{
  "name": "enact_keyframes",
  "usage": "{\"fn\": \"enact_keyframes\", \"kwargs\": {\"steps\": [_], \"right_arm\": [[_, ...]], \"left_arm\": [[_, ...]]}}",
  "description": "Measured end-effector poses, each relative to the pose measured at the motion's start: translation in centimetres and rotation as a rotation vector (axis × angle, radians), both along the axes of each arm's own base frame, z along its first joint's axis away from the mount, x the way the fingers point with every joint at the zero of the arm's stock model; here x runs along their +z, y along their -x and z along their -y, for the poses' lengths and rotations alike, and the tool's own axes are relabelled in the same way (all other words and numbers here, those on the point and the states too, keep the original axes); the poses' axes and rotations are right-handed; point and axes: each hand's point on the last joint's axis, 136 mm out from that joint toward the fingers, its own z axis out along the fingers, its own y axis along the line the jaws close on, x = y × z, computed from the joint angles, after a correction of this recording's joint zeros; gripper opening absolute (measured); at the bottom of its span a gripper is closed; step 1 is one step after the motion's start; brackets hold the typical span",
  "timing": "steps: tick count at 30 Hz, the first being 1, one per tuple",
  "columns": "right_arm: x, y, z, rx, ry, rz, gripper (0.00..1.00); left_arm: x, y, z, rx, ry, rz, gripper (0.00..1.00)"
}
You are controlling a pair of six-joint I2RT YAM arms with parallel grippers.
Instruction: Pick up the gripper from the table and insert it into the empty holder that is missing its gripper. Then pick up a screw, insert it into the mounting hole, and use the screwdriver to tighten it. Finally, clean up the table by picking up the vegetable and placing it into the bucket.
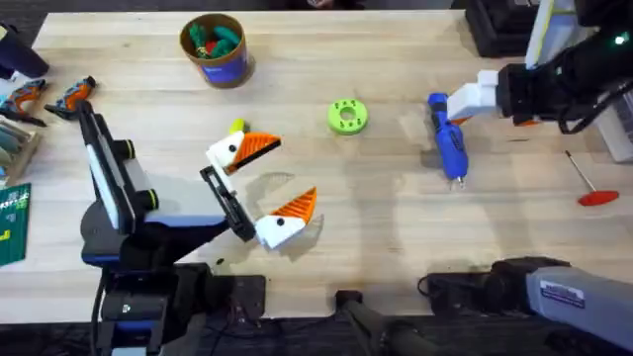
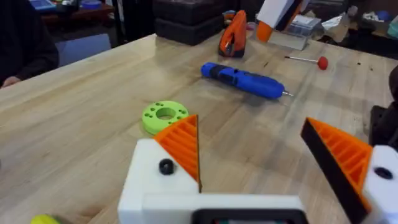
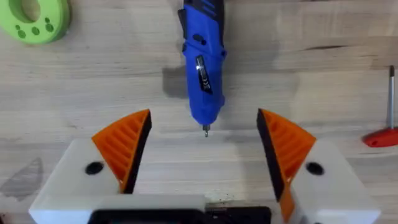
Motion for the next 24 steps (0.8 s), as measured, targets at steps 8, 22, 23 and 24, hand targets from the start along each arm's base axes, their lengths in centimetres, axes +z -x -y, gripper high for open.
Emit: {"fn": "enact_keyframes", "kwargs": {"steps": [8, 22, 23, 24], "right_arm": [[0.1, -0.2, 0.0, 0.0, -0.001, 0.01, 0.991], [-0.9, -1.7, -0.1, 0.0, -0.001, 0.01, 0.992], [-1.3, -2.1, -0.1, 0.0, 0.0, 0.002, 0.992], [-1.7, -2.4, -0.1, 0.0, 0.0, -0.004, 0.99]], "left_arm": [[0.0, 0.0, 0.0, 0.0, 0.0, 0.0, 0.986], [0.0, 0.0, 0.0, 0.001, -0.003, 0.004, 0.016], [0.0, 0.0, 0.0, 0.001, -0.003, 0.004, 0.016], [0.0, 0.0, 0.0, 0.001, -0.003, 0.004, 0.016]]}}
